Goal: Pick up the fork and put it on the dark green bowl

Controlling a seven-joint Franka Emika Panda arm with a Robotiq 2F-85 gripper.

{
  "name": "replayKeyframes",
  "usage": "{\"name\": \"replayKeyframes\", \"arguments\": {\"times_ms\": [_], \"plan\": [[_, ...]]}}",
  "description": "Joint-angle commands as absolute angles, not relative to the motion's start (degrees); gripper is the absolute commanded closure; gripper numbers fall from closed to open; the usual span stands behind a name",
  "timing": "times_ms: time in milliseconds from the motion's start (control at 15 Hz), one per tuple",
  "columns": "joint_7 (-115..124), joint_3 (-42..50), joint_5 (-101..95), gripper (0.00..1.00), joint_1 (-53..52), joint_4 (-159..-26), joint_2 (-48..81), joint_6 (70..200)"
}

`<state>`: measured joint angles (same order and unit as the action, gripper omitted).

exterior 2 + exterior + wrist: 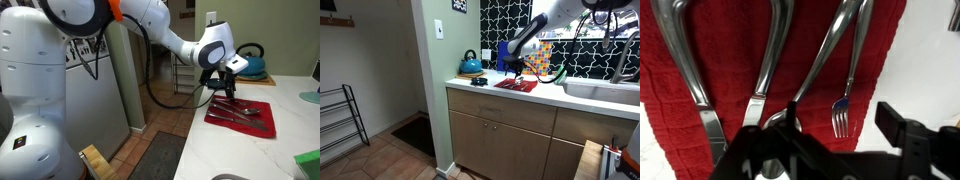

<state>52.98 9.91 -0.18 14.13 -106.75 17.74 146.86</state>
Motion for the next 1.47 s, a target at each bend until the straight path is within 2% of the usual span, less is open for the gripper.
{"name": "replayKeyframes", "arguments": {"times_ms": [0,67,333,400,467,533,867,1067,1267,1333,1400], "plan": [[48.30,10.66,4.75,0.36,13.73,-102.84,21.26,145.25],[47.50,10.72,5.54,0.26,13.73,-102.12,21.88,145.06],[44.46,10.65,8.68,0.27,13.87,-99.61,23.83,143.60],[44.11,10.76,9.13,0.33,13.83,-98.94,24.38,143.34],[43.72,10.88,9.36,0.32,13.76,-98.52,24.77,143.37],[43.55,10.90,9.82,0.37,13.78,-97.94,25.18,142.96],[43.69,11.46,9.80,0.45,13.55,-96.01,27.08,141.64],[43.79,11.57,9.79,0.47,13.54,-95.11,28.06,141.59],[43.93,11.67,9.66,0.55,13.45,-94.38,28.86,141.26],[43.97,11.68,9.65,0.54,13.43,-94.19,29.08,141.16],[44.04,11.69,9.58,0.58,13.37,-94.00,29.28,141.03]]}}
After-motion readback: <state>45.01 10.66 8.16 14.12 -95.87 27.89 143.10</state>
